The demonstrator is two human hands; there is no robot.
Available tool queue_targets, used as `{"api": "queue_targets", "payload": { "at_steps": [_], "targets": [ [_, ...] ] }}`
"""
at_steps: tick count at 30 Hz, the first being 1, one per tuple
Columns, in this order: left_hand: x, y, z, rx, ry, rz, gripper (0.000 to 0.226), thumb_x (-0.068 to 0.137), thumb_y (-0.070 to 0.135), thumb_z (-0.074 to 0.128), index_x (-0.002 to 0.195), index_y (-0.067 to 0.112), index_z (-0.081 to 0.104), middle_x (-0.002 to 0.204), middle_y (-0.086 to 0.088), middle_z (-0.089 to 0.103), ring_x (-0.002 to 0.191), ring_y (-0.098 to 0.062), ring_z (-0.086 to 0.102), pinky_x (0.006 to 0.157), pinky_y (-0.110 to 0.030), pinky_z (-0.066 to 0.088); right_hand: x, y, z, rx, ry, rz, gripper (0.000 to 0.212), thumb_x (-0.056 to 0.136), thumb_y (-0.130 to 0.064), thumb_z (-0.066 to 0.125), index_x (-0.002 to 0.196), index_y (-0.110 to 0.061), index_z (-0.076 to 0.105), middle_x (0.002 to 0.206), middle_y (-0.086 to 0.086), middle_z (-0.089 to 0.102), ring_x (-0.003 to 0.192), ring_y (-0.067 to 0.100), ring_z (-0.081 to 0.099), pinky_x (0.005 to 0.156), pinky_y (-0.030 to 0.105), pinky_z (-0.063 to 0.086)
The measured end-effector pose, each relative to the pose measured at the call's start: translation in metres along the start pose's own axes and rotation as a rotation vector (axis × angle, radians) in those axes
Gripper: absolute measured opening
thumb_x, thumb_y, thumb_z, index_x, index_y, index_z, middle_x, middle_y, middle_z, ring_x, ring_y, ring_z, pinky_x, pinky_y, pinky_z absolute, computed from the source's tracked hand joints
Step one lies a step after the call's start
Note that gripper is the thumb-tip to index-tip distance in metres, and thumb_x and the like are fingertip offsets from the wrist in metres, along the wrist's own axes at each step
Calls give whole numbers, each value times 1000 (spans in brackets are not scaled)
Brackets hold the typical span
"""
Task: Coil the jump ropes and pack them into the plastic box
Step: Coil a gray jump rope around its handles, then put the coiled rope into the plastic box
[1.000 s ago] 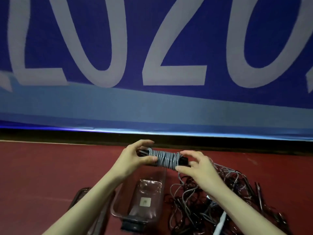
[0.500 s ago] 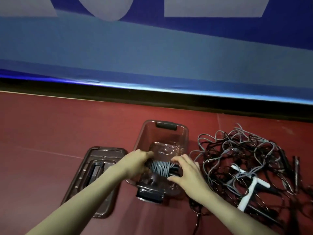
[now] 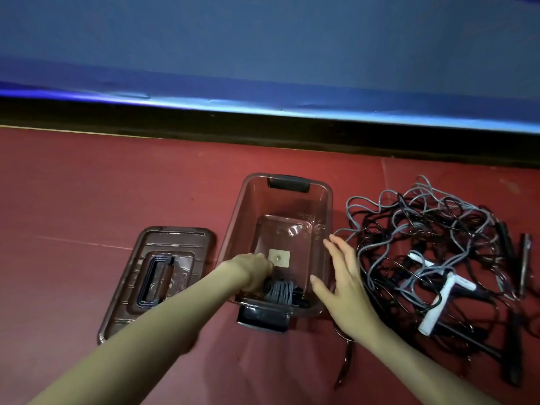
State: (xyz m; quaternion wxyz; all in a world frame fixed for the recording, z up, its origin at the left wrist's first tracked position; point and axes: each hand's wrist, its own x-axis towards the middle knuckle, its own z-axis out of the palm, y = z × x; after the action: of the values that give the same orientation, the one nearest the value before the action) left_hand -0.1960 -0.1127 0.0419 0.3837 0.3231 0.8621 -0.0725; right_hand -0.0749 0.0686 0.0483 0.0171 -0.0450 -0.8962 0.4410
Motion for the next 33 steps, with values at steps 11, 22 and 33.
{"api": "queue_targets", "payload": {
  "at_steps": [11,22,33],
  "targets": [
    [13,-5,2,-110,-78,20,43,78,17,78,119,15,66,114,-6,67,99,-22,63,80,-27,45,4,-3,0,58,-18,18,67,92,-15,61,152,-19,30,151,-29,18,120,-11,40,110,21,34],
    [-11,5,14,-117,108,-114,51,85,32,71,133,23,55,125,-4,62,113,-26,61,89,-37,49,3,-1,-7,48,-73,-27,64,98,-26,55,154,-22,24,159,-23,13,141,-9,21,118,19,19],
    [-69,99,-52,-283,661,28,15,97,24,42,98,15,54,93,-8,66,87,-37,61,73,-44,51,-31,24,-116,-58,201,8,33,87,3,57,114,-12,67,106,-1,65,102,24,60,92,37,45]
  ]
}}
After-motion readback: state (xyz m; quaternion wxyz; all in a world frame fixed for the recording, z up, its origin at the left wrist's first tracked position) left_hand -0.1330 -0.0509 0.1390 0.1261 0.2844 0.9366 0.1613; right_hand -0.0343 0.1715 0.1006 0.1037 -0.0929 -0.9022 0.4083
